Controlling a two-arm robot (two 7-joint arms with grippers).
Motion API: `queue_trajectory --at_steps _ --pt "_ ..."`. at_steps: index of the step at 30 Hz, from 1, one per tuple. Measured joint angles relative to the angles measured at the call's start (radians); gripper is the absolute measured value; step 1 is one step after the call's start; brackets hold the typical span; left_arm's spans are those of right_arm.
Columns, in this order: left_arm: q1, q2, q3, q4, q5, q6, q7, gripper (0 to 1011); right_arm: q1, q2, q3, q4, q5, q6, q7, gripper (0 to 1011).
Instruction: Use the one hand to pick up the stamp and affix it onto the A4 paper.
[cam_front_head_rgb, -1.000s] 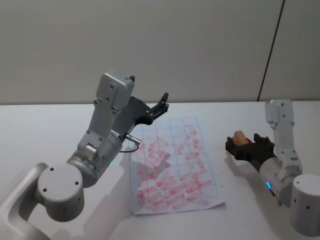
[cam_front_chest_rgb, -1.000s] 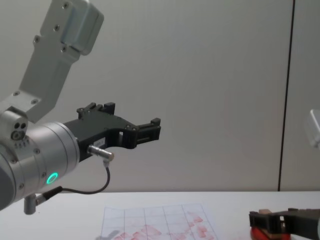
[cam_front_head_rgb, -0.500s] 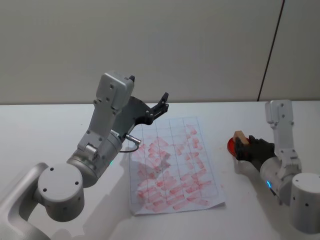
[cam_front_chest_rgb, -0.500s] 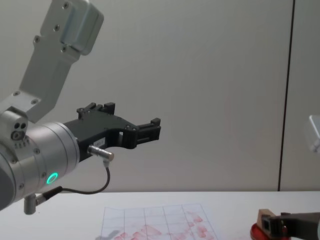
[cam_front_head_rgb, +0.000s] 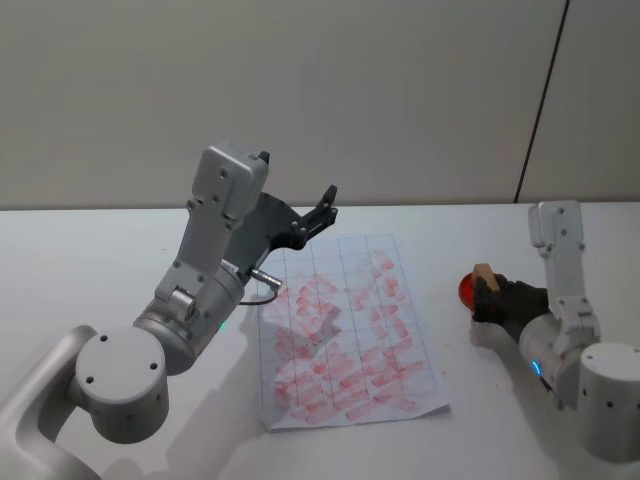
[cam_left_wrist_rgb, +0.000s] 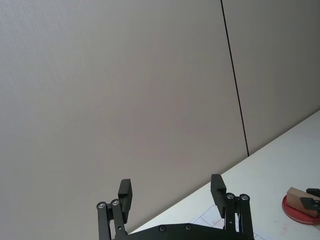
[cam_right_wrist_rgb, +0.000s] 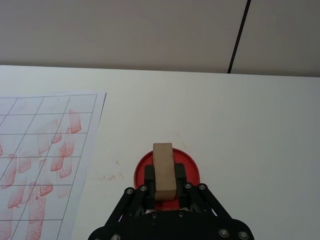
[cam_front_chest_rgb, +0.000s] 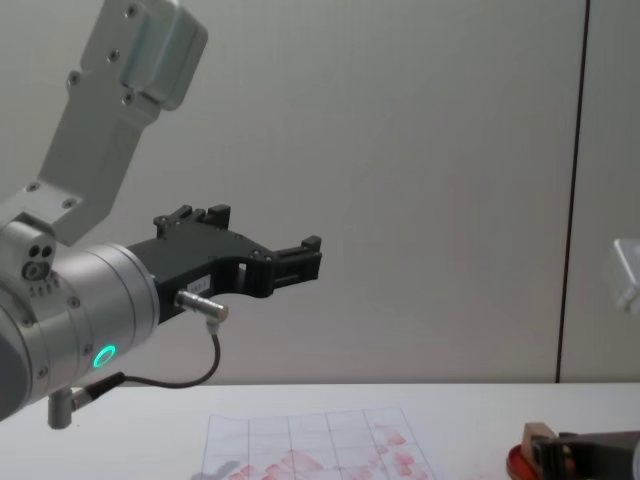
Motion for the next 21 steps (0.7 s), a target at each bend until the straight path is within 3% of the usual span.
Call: queue_trajectory --at_steps 21 --pt "0.000 0.000 0.000 0.000 0.000 0.000 0.000 1001 0.023 -0.018 0.012 0.022 0.033 0.053 -0.015 223"
